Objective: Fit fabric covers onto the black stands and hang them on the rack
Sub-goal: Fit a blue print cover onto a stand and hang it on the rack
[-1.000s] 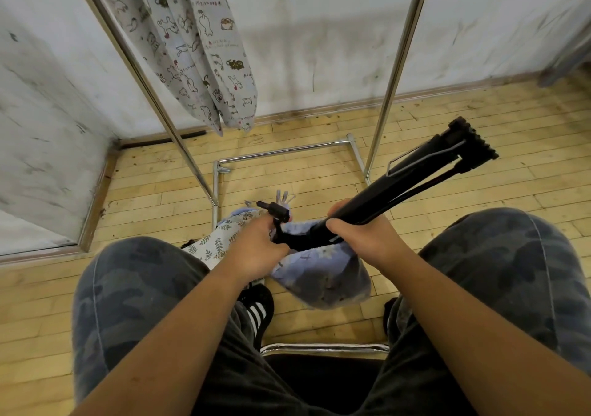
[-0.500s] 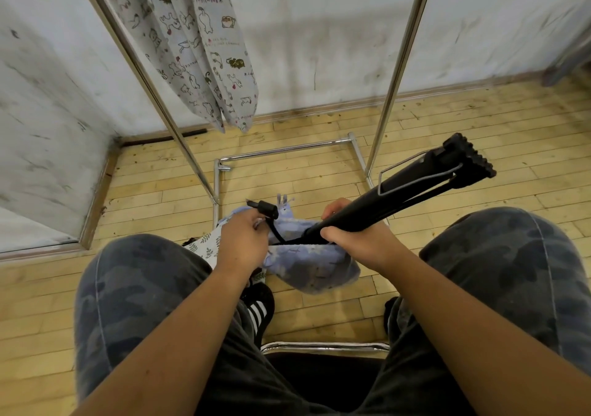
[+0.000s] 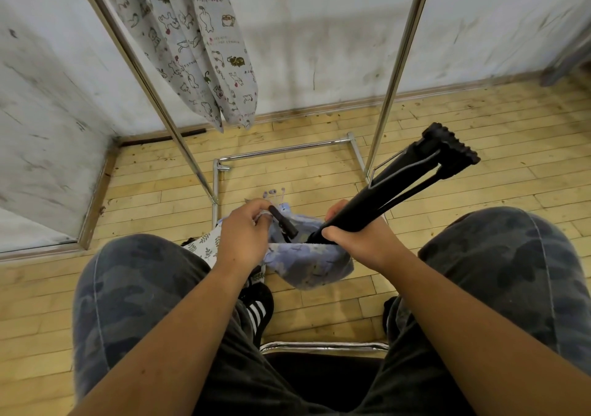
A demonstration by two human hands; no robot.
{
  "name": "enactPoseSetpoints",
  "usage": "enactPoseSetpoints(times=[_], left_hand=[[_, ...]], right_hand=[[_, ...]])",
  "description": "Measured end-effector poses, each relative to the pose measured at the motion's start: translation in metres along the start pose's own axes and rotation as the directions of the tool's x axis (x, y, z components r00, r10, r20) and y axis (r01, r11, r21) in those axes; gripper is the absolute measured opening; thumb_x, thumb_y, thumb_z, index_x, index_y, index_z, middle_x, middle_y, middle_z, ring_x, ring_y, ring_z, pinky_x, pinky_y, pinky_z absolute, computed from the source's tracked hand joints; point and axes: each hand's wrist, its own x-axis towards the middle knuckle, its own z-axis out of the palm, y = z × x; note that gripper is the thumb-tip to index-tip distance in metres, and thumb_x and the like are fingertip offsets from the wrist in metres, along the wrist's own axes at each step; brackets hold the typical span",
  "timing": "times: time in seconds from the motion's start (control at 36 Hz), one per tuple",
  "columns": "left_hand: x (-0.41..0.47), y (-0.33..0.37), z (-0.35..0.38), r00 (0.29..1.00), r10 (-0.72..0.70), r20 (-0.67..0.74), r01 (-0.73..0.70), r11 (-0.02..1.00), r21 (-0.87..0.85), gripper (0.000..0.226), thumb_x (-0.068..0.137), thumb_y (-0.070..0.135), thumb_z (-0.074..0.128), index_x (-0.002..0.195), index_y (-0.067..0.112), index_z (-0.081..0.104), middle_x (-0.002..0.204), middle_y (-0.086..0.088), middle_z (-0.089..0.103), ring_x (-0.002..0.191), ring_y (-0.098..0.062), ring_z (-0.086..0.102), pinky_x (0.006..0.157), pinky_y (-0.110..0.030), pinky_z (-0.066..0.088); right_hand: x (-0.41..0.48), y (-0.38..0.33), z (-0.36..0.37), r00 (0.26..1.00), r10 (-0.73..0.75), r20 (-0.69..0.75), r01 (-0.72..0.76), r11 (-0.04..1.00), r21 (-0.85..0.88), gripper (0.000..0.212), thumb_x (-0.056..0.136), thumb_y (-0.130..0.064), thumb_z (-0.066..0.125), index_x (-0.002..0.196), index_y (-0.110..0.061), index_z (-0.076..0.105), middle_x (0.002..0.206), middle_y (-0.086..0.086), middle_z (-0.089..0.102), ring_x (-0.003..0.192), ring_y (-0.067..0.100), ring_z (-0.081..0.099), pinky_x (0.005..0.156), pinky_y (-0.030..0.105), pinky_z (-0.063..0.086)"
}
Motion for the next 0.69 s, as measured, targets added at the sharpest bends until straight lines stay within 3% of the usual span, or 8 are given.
enactPoseSetpoints(times=[0.06,0.14,0.25,0.42,0.53,0.64,0.69], left_hand=[[-0.0010,0.0006,0.0008,0.998,0.067,-0.001,-0.067,0.997,0.041,0.023,0.103,0.015,0.057,0.100,0.030,0.073,0.094,0.016,0.067,0.074,0.004,0.056,0.065,0.000,0.038],[-0.0018,0.0011,0.0021,0.995,0.103,-0.008,-0.103,0.994,0.037,0.026,0.103,0.010,0.055,0.106,0.025,0.076,0.103,0.016,0.070,0.085,0.009,0.058,0.072,0.006,0.033],[-0.0008,0.0007,0.0043,0.994,0.105,-0.018,-0.105,0.994,0.031,0.029,0.102,0.007,0.055,0.111,0.022,0.078,0.119,0.013,0.073,0.101,0.006,0.057,0.076,0.008,0.033],[-0.0013,0.0020,0.0036,0.995,0.086,-0.051,-0.086,0.996,0.013,0.026,0.105,0.014,0.053,0.115,0.023,0.075,0.107,0.017,0.069,0.085,0.006,0.057,0.072,0.005,0.036],[0.0005,0.0025,0.0029,0.996,0.034,-0.077,-0.036,0.999,-0.020,0.024,0.103,0.014,0.055,0.109,0.021,0.077,0.097,0.023,0.064,0.079,0.020,0.054,0.068,0.006,0.035],[0.0024,0.0019,0.0038,0.996,-0.025,-0.088,0.022,0.999,-0.036,0.021,0.103,0.019,0.056,0.104,0.024,0.076,0.093,0.018,0.067,0.077,0.006,0.058,0.065,0.001,0.040],[0.0025,0.0020,0.0038,0.996,-0.047,-0.071,0.043,0.998,-0.050,0.021,0.103,0.021,0.057,0.115,0.023,0.074,0.102,0.013,0.070,0.091,-0.001,0.062,0.069,-0.001,0.039]], right_hand=[[0.0005,0.0013,0.0002,1.000,-0.001,-0.002,0.001,1.000,-0.018,0.007,0.086,-0.018,0.075,0.086,-0.021,0.068,0.083,-0.005,0.068,0.085,0.003,0.063,0.078,0.027,0.055],[0.0022,0.0039,0.0007,1.000,0.003,0.006,-0.003,0.999,-0.035,0.007,0.084,-0.017,0.075,0.085,-0.021,0.069,0.084,-0.001,0.070,0.087,0.008,0.066,0.081,0.034,0.057],[0.0052,0.0097,0.0032,1.000,-0.015,0.028,0.016,0.999,-0.051,0.013,0.079,-0.019,0.078,0.087,-0.026,0.071,0.084,-0.007,0.072,0.086,0.004,0.067,0.072,0.021,0.054],[0.0036,0.0083,0.0023,0.993,-0.087,0.076,0.092,0.993,-0.067,0.017,0.081,-0.017,0.081,0.090,-0.026,0.070,0.081,-0.011,0.069,0.084,0.000,0.066,0.067,0.012,0.050],[0.0019,0.0071,0.0023,0.983,-0.117,0.144,0.126,0.990,-0.061,0.016,0.084,-0.015,0.079,0.095,-0.023,0.070,0.082,-0.007,0.068,0.085,0.001,0.065,0.071,0.014,0.052],[0.0013,0.0082,0.0023,0.978,-0.145,0.152,0.154,0.986,-0.055,0.016,0.086,-0.015,0.078,0.096,-0.024,0.069,0.087,-0.001,0.069,0.086,0.007,0.065,0.075,0.019,0.055],[0.0012,0.0083,0.0021,0.975,-0.156,0.160,0.166,0.985,-0.053,0.015,0.087,-0.015,0.077,0.096,-0.023,0.069,0.085,-0.002,0.068,0.084,0.008,0.064,0.073,0.017,0.054]])
